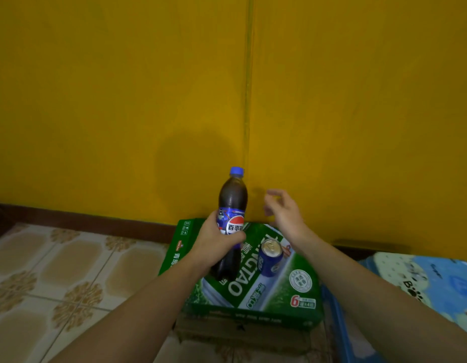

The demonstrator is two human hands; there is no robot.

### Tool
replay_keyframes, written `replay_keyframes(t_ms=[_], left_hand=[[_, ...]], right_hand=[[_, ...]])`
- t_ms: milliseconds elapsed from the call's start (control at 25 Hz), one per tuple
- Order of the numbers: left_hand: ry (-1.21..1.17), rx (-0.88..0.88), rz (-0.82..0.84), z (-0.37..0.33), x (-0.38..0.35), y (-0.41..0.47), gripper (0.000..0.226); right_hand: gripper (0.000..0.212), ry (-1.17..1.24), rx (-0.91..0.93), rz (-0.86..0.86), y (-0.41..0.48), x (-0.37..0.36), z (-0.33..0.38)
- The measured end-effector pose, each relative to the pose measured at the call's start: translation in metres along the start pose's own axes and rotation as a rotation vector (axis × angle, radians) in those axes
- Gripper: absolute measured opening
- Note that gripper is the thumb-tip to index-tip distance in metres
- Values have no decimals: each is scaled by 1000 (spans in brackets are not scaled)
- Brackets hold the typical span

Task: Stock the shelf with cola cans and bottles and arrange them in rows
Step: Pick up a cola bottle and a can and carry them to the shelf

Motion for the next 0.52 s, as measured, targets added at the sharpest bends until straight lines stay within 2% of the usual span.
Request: replay_keyframes(t_ms=[80, 160, 200, 280, 360, 520], left_hand=[[-90, 91, -35, 10, 0, 3, 44], [-157, 145, -31, 13, 2, 4, 35], [-178, 159, -15, 13, 3, 3, 32], [-182, 161, 15, 14, 2, 2, 35], [-178, 156, 34, 15, 1, 0, 39], [-177, 129, 41, 12, 3, -1, 40]], right_hand=[[57, -387, -49, 57, 2, 9, -52], [84, -643, -73, 209, -1, 5, -97], [90, -714, -77, 269, -2, 1, -114], [85, -660, -63, 228, -6, 2, -128], [78, -533, -40, 73, -15, 10, -132], [70, -144, -174, -78, -20, 30, -128]])
Point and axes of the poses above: each hand's wrist, its own y-axis towards the middle knuckle, its own x-axis out of the back of the hand, z = x × y, the point moved 8 cm from there along y, towards the middle knuckle, and after that the axes turned 8 degrees about y, right-handed, at the moved point
